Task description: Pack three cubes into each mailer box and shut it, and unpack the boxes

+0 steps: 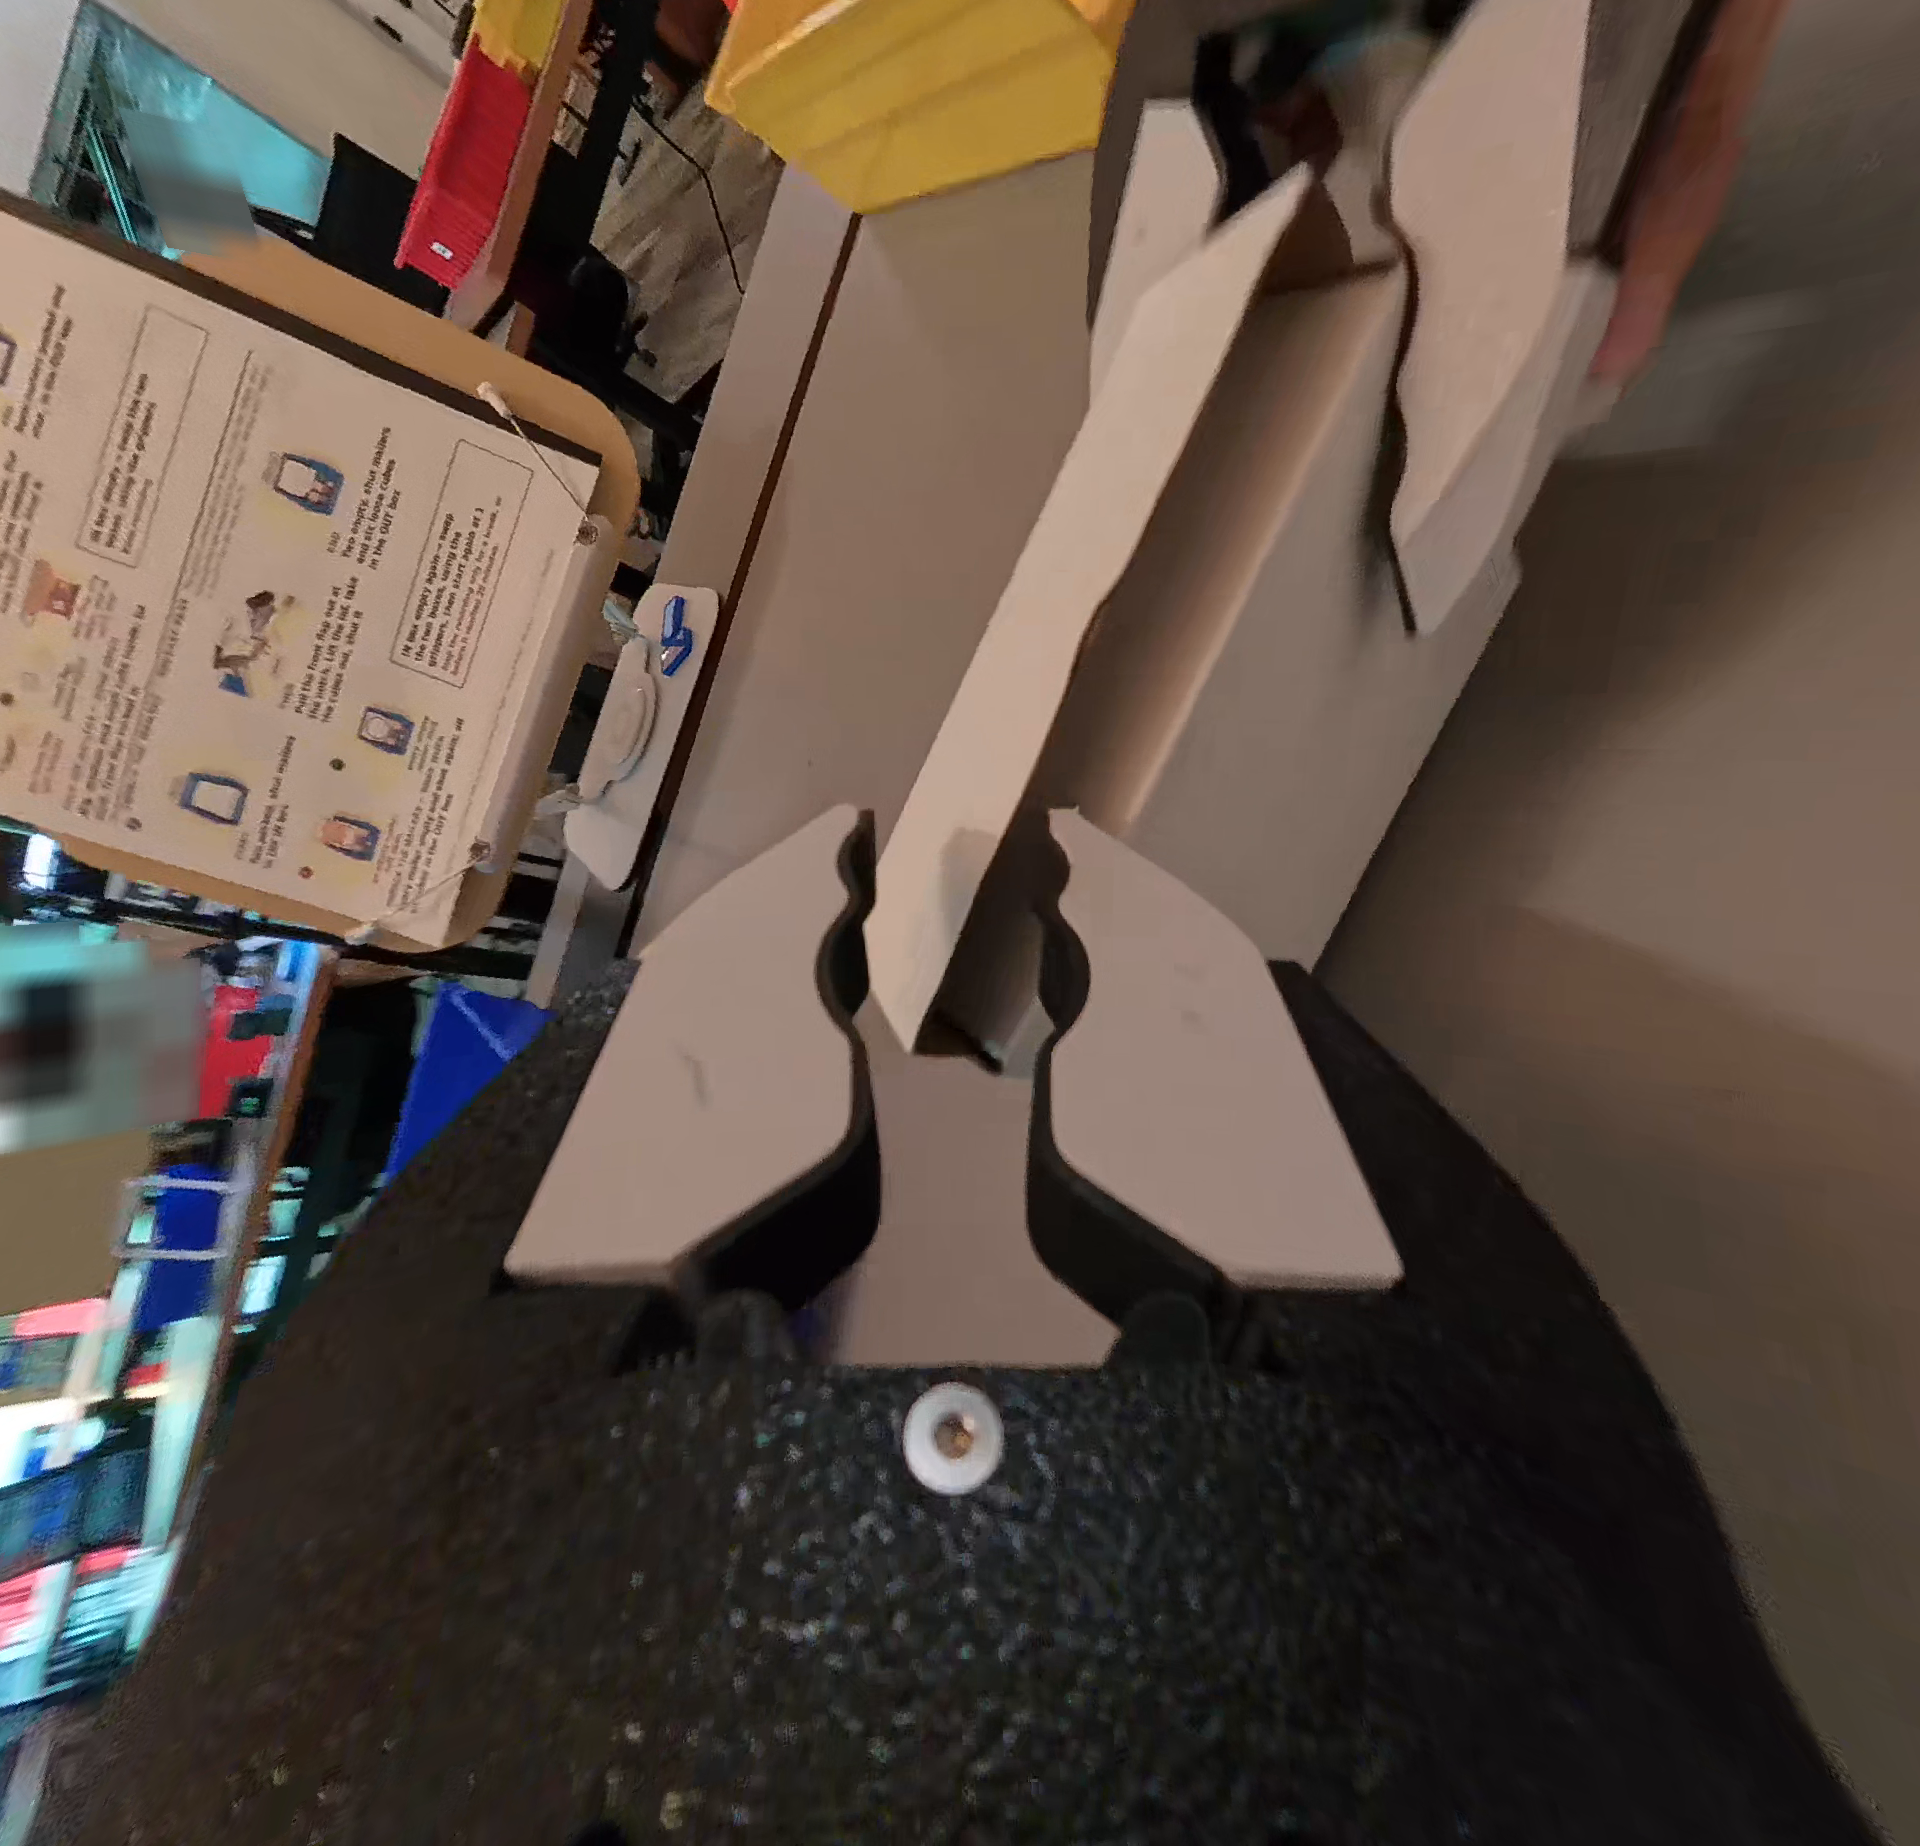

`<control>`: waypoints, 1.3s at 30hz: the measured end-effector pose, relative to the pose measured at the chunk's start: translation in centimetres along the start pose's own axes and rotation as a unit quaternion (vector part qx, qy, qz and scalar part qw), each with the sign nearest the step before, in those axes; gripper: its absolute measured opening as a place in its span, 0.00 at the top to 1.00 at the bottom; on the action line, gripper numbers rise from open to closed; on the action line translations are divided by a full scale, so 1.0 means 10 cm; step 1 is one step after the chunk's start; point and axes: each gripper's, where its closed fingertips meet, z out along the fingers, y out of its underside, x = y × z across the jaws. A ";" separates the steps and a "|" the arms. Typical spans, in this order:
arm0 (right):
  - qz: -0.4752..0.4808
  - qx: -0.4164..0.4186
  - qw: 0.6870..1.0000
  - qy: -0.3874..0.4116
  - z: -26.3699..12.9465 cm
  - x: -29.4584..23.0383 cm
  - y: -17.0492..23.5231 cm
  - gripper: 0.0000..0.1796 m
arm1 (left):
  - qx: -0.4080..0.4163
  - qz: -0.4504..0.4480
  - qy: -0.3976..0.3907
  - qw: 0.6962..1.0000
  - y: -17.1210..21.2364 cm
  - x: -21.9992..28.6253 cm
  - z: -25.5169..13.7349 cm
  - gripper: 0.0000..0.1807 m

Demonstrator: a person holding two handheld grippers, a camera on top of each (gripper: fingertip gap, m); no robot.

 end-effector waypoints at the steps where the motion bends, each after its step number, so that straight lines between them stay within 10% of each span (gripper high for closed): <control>1: -0.003 0.000 1.000 0.000 0.01 -0.01 -0.01 0.58 | -0.015 0.025 -0.004 1.000 0.08 -0.01 -0.01 0.84; 7: -0.004 -0.013 1.000 -0.008 0.03 -0.02 0.00 0.59 | 0.014 0.021 0.012 1.000 0.18 -0.08 0.02 0.85; 17: 0.020 0.002 1.000 -0.002 0.00 0.02 0.00 0.59 | 0.067 -0.293 0.080 0.950 0.06 -0.13 0.11 0.90; 25: 0.026 -0.015 0.999 0.022 0.05 0.06 0.00 0.58 | 0.072 -0.220 -0.043 0.972 -0.04 -0.18 -0.14 0.95; 39: 0.018 -0.031 0.999 0.023 0.09 0.00 -0.01 0.59 | 0.003 -0.455 -0.016 0.890 0.06 0.08 0.14 1.00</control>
